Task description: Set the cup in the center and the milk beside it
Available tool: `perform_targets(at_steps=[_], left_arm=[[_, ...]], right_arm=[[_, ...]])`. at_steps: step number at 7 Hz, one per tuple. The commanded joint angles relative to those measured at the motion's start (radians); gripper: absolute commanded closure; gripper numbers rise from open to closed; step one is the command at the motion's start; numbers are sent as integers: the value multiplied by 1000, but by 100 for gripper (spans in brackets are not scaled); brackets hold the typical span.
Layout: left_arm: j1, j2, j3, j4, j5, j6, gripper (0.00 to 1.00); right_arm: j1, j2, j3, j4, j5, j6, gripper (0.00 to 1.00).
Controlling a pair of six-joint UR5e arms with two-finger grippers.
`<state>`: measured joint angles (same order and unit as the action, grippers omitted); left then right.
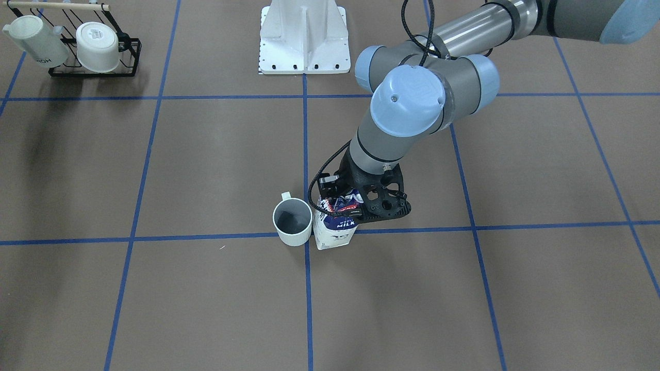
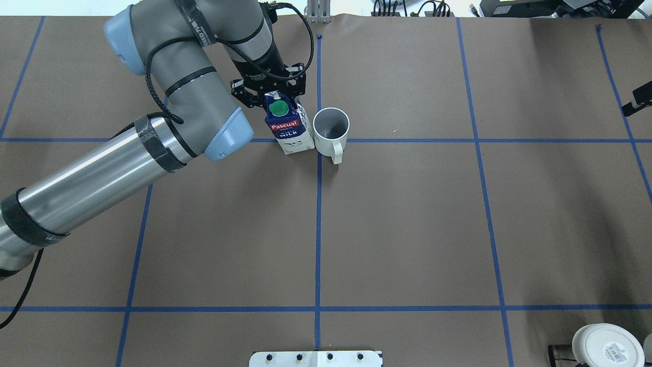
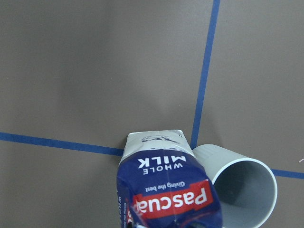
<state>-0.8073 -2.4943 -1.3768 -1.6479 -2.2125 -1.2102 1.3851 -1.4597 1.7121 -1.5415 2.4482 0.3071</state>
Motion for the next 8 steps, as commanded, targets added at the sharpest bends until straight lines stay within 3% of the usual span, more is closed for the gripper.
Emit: perform_targets(at_steps=[1, 2, 3, 4, 5, 6, 7, 8], left_arm=[[-3, 3, -36, 2, -1, 4, 2], [-42, 5, -83, 13, -10, 0, 2], [-99, 8, -100, 42, -79, -2, 2], [-143, 91, -195, 69, -97, 18, 2], [-183, 239, -346, 83, -99, 160, 2], [-264, 350, -476, 177, -101, 308, 2], [-341, 455, -564, 286, -102, 457, 2], [-413, 582, -596, 302, -101, 565, 2]], right_arm=[[0, -2, 6, 0, -2, 3, 0], [2, -7, 21, 3, -2, 0, 0], [2, -7, 18, 7, -9, -5, 0], [0, -13, 14, 3, -44, 6, 0], [-15, -16, -8, 12, -113, 6, 0], [-20, -22, -26, 17, -141, 0, 0], [-18, -13, -45, 17, -146, -2, 0], [-17, -11, -48, 15, -140, -3, 0]])
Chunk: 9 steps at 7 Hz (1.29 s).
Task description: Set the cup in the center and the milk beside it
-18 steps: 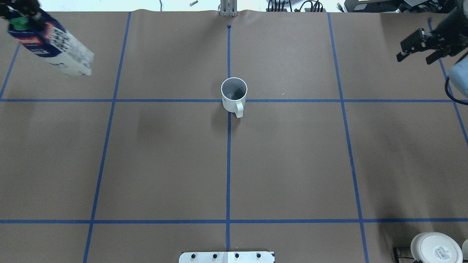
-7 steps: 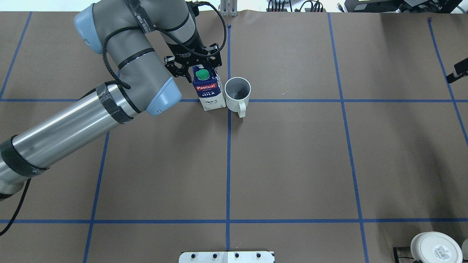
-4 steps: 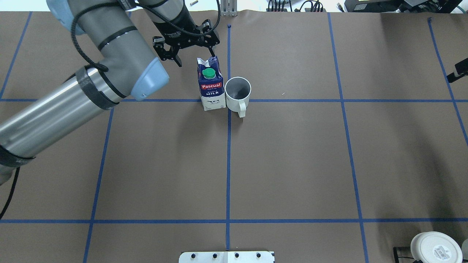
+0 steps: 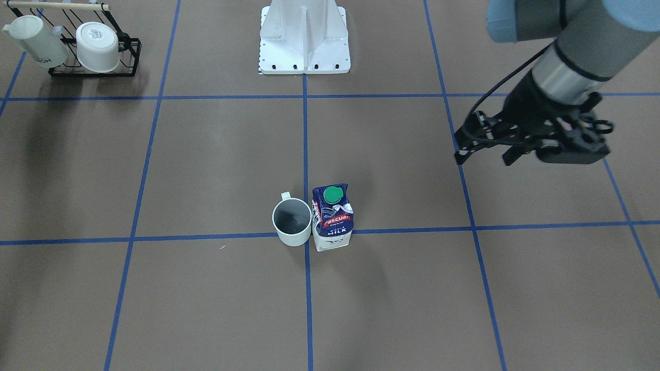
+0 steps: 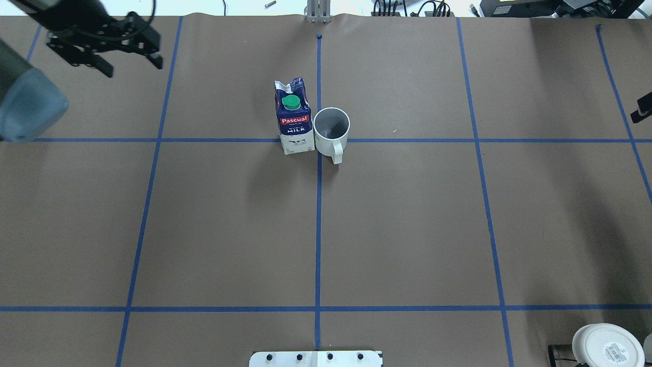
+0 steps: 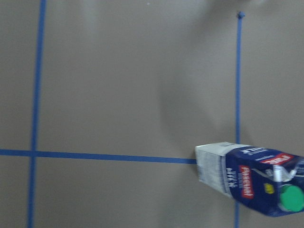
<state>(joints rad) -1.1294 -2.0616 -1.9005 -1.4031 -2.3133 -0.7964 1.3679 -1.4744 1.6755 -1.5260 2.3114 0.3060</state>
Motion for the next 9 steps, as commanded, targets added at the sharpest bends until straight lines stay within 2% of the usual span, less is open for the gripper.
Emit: perform_targets(at_steps=[1, 2, 3, 4, 6, 7, 9], left_arm=[[-171, 276, -74, 55, 2, 386, 2], [-281, 390, -42, 47, 5, 695, 2], [-399, 449, 34, 47, -1, 947, 2], [-447, 463, 146, 26, -2, 997, 2], [-449, 475, 353, -121, 5, 996, 2], [-449, 468, 409, -202, 6, 964, 2], [-449, 472, 390, -252, 6, 820, 2]], right_arm=[[20, -9, -13, 0, 3, -10, 0], [64, -29, -14, -3, 11, -46, 0], [106, -56, -17, -3, 54, -101, 0], [114, -55, -19, -12, 66, -102, 0], [114, -64, -22, -17, 66, -91, 0], [114, -81, -20, -17, 72, -91, 0], [114, -95, -20, -17, 117, -91, 0]])
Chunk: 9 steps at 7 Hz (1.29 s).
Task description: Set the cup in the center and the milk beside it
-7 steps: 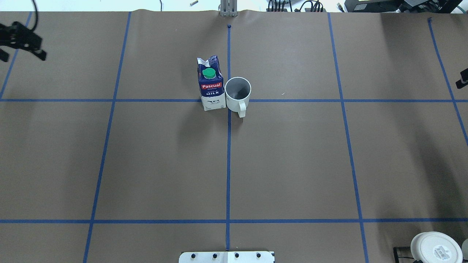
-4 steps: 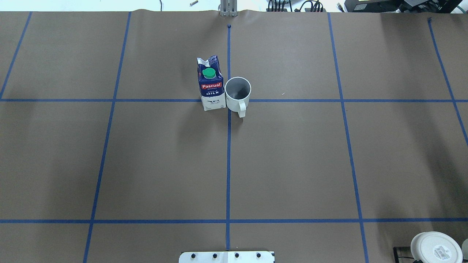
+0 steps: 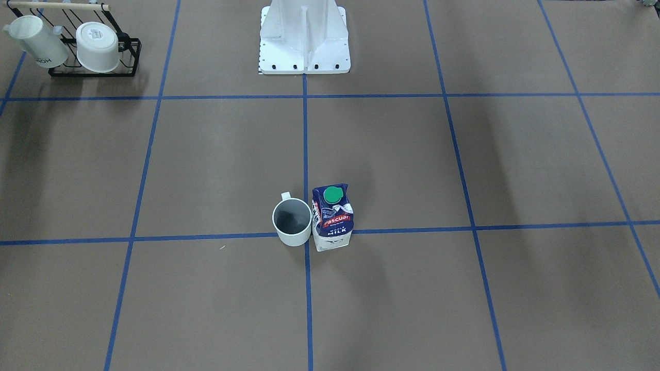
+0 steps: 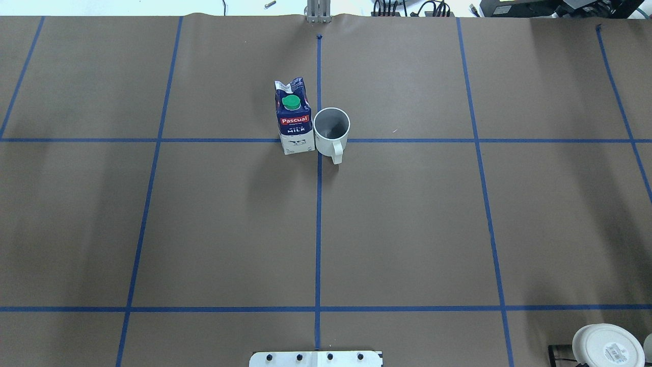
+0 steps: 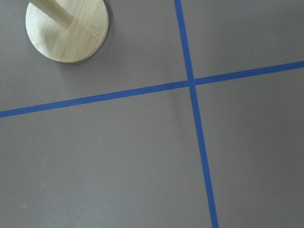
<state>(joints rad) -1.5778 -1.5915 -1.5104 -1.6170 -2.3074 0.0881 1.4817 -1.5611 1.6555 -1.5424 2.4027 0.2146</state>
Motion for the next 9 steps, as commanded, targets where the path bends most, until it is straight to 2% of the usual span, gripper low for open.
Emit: perform_targets(at_steps=[1, 9], left_arm=[[-1, -7, -2, -40, 0, -67, 2], [-1, -4, -42, -34, -7, -74, 2]], right_arm=[[0, -17, -2, -1, 27, 2, 0], [6, -40, -23, 1, 13, -1, 0]])
